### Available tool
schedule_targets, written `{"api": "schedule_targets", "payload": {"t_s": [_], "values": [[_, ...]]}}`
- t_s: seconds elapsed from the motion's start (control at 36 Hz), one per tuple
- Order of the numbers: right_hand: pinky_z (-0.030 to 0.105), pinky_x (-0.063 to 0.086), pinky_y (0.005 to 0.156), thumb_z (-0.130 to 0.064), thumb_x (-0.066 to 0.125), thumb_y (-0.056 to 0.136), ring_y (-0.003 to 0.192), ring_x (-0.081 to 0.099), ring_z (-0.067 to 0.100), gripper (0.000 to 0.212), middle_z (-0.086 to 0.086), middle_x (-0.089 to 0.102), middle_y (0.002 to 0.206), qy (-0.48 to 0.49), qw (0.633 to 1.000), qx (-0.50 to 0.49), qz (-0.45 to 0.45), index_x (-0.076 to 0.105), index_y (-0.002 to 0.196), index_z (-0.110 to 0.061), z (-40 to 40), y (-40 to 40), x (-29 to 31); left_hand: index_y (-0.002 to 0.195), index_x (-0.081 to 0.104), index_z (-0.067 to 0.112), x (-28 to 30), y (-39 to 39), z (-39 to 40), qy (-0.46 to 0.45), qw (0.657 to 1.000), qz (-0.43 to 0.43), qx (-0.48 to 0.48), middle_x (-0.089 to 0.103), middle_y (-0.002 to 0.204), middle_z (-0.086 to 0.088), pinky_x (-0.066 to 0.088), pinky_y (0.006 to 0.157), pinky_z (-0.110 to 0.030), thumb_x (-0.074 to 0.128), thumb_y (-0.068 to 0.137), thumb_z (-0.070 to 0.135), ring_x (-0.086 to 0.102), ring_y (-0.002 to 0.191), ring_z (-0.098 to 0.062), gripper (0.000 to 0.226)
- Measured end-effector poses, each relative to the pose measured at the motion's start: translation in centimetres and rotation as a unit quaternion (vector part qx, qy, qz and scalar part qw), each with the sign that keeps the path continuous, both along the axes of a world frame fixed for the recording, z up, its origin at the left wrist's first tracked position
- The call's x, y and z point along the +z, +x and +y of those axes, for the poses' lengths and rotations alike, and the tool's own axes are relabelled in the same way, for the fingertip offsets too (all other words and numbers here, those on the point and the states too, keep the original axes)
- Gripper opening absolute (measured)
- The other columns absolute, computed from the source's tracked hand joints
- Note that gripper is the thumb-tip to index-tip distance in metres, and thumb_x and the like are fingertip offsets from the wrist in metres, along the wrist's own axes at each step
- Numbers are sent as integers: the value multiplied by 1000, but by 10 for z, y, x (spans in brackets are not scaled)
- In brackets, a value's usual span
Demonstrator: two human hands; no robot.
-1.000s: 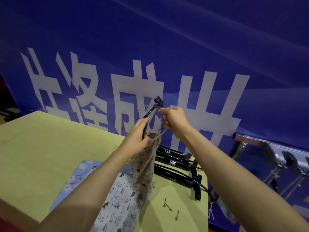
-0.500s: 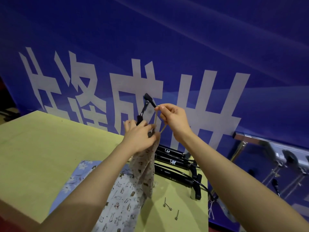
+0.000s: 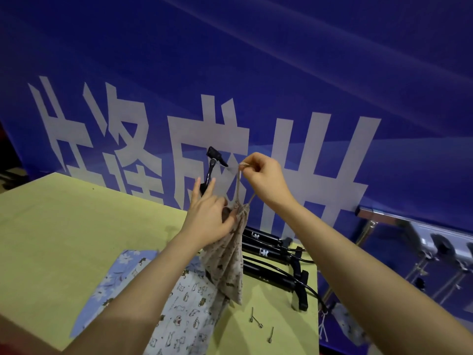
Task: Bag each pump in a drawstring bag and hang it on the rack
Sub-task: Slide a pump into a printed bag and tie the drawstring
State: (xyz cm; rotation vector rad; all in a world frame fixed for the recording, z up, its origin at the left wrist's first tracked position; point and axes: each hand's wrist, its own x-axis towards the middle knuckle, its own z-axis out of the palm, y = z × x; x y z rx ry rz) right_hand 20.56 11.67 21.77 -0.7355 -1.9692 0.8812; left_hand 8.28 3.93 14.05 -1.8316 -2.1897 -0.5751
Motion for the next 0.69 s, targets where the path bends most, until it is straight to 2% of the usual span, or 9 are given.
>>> {"api": "schedule_targets", "payload": {"t_s": [0.06, 0.11, 0.17, 0.22, 0.33, 0.42, 0.5, 0.61, 0.69], "values": [[17, 45, 64, 1, 51, 88, 70, 53, 12, 16, 8, 61, 81, 60, 998, -10, -14, 65, 83, -5, -2, -1, 0, 104, 62, 14, 5, 4, 1, -11, 1000, 1, 10, 61, 126, -10, -16, 115, -39, 34, 90, 62, 22, 144, -19, 57], [8, 40, 64, 5, 49, 88, 69, 49, 5, 22, 2, 55, 82, 115, 993, -20, -14, 69, 87, -5, -5, -2, 1, 119, 57, 16, 9, 6, 4, -19, 999, -12, 24, 66, 114, -7, -5, 118, -38, 29, 86, 71, 48, 127, -19, 70], [5, 40, 64, 4, 49, 90, 68, 49, 0, 25, -3, 54, 81, 146, 989, -16, -16, 68, 104, -5, -5, -3, 3, 112, 58, 18, 13, 9, 7, -24, 999, -20, 32, 69, 86, -3, 11, 116, -39, 28, 83, 75, 62, 101, -20, 70], [8, 41, 60, -7, 54, 93, 58, 48, 0, 22, -7, 51, 67, 156, 988, -10, -13, 64, 113, -8, -6, -3, 3, 100, 59, 17, 14, 12, 9, -26, 999, -18, 43, 67, 73, -3, 24, 108, -39, 29, 83, 74, 62, 88, -24, 66], [28, 47, 55, -38, 63, 89, 52, 48, 9, 28, -4, 51, 56, 91, 995, -38, 9, 57, 80, -12, -7, -4, 0, 94, 62, 16, 18, 17, 12, -17, 998, -8, 57, 65, 93, -4, 28, 99, -38, 34, 90, 63, 57, 93, -25, 55], [37, 54, 57, -36, 65, 88, 52, 48, 12, 40, -3, 45, 51, 23, 998, -33, 55, 49, 61, -9, -5, -3, -2, 99, 62, 18, 17, 19, 16, -15, 999, -27, 28, 63, 105, -2, 25, 102, -36, 39, 96, 46, 55, 98, -25, 36], [23, 43, 55, -27, 67, 87, 47, 38, 6, 40, 0, 41, 51, 29, 997, -24, 71, 45, 59, -8, -7, -3, -4, 96, 62, 18, 10, 25, 16, -51, 995, -90, 7, 68, 95, -6, 25, 107, -36, 41, 96, 35, 57, 101, -28, 27], [14, 37, 52, -19, 69, 86, 48, 37, 6, 41, -5, 39, 50, 71, 990, -44, 110, 41, 56, -14, -7, 0, -7, 99, 63, 15, 10, 32, 16, -64, 990, -118, 29, 67, 95, -11, 38, 73, -33, 46, 94, 32, 58, 97, -32, 25], [14, 35, 51, -18, 70, 85, 49, 38, 7, 41, -7, 39, 49, 123, 982, -62, 128, 41, 56, -19, -4, 4, -6, 99, 65, 18, 16, 37, 19, -88, 985, -143, 38, 67, 97, -10, 40, 71, -32, 46, 93, 35, 60, 97, -32, 26]]}}
